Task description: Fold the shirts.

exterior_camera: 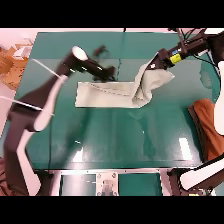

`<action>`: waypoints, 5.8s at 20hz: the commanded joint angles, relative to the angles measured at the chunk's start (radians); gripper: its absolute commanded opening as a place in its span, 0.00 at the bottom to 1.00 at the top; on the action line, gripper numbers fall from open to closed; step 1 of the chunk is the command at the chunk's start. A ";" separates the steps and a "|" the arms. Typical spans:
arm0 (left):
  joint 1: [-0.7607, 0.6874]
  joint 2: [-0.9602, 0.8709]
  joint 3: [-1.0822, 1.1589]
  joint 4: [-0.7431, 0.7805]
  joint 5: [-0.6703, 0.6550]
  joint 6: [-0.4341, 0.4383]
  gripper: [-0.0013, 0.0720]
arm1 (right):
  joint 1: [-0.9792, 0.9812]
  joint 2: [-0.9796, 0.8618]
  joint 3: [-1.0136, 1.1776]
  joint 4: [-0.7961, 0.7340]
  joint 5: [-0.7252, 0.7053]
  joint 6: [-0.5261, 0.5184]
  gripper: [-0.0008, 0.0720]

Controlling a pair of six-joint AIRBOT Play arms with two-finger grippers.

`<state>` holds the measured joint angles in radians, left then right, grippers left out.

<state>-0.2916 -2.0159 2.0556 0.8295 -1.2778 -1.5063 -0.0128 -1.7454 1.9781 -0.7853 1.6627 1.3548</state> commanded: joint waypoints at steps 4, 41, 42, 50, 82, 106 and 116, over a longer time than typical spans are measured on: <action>0.309 0.168 0.013 0.099 -0.263 0.008 0.04 | 0.300 -0.044 -0.005 0.010 -0.291 0.141 0.04; 0.452 0.172 0.004 0.360 -0.315 0.125 0.04 | 0.272 -0.198 -0.435 0.212 -0.682 0.170 0.06; 0.452 0.172 0.004 0.360 -0.319 0.126 0.04 | 0.265 -0.197 -0.431 0.226 -0.673 0.169 0.04; 0.452 0.172 0.004 0.360 -0.336 0.127 0.04 | -0.007 0.075 -0.224 0.226 -0.456 0.194 0.04; 0.451 0.171 -0.061 0.338 -0.362 0.109 0.05 | -1.138 0.480 -0.686 -0.930 0.177 0.453 0.18; 0.168 0.760 -0.949 0.309 -0.153 0.075 0.04 | 0.142 0.713 -1.187 -0.351 -0.604 0.371 0.04; 0.168 0.789 -1.011 0.315 -0.104 0.074 0.05 | 0.240 0.713 -1.192 -0.340 -0.611 0.373 0.04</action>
<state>-0.1211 -1.2335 1.0554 1.1435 -1.4136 -1.4319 0.2119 -1.0332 0.7914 -1.1275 1.0576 1.7248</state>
